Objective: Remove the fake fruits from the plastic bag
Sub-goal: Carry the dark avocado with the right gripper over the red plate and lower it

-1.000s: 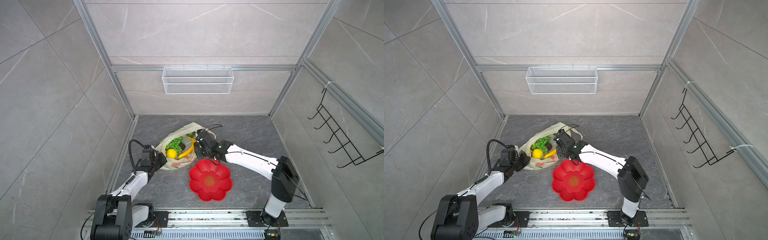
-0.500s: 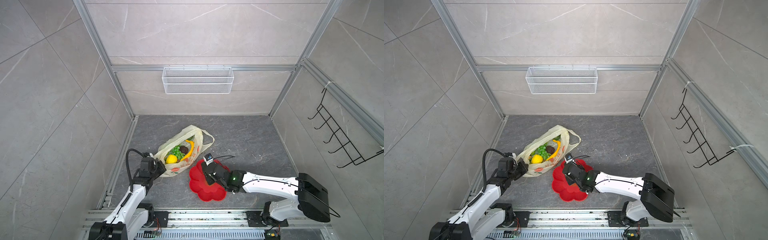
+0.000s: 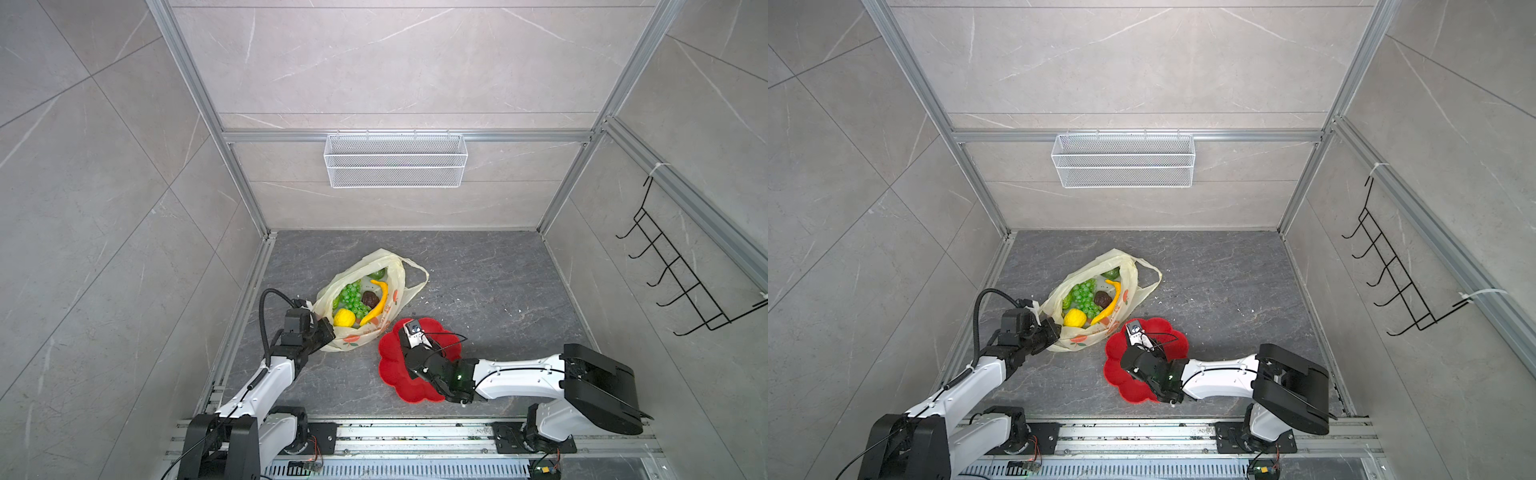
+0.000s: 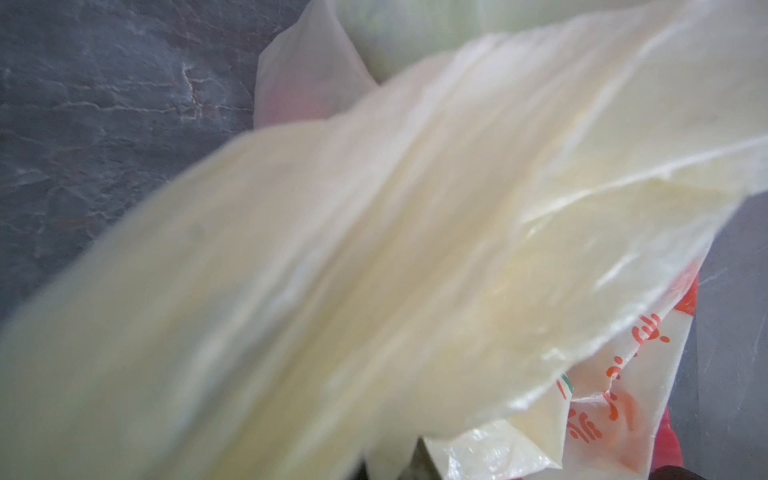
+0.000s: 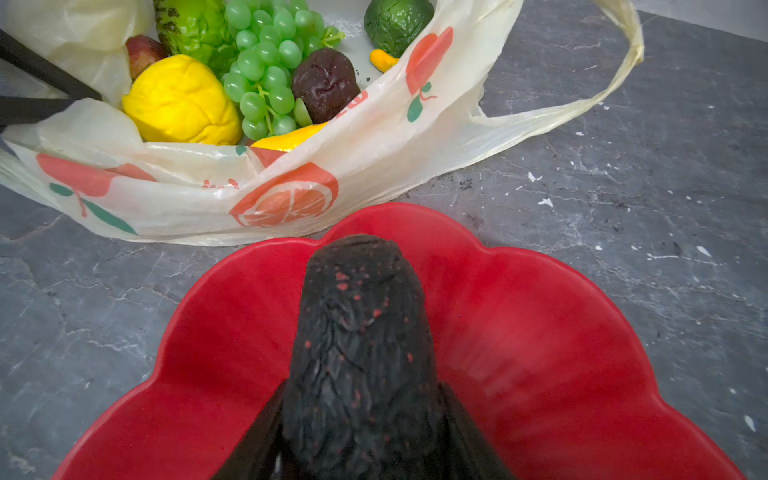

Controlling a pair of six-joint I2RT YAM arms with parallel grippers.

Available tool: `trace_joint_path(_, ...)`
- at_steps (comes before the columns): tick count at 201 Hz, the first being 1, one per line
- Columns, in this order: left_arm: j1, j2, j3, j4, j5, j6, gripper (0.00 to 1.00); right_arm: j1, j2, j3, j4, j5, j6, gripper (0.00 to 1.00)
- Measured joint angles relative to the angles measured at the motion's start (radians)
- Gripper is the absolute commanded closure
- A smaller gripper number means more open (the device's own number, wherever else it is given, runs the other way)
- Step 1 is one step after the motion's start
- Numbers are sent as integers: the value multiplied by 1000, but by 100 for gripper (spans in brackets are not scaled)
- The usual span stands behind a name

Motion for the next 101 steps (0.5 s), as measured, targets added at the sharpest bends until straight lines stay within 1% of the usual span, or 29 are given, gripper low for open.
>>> trace_joint_path(42, 0, -3, 0, 13, 0, 5, 100, 0, 68, 0, 48, 29, 3, 64)
trace_joint_path(101, 0, -20, 0, 12, 0, 7, 100, 0, 126, 4, 52, 36, 14, 63)
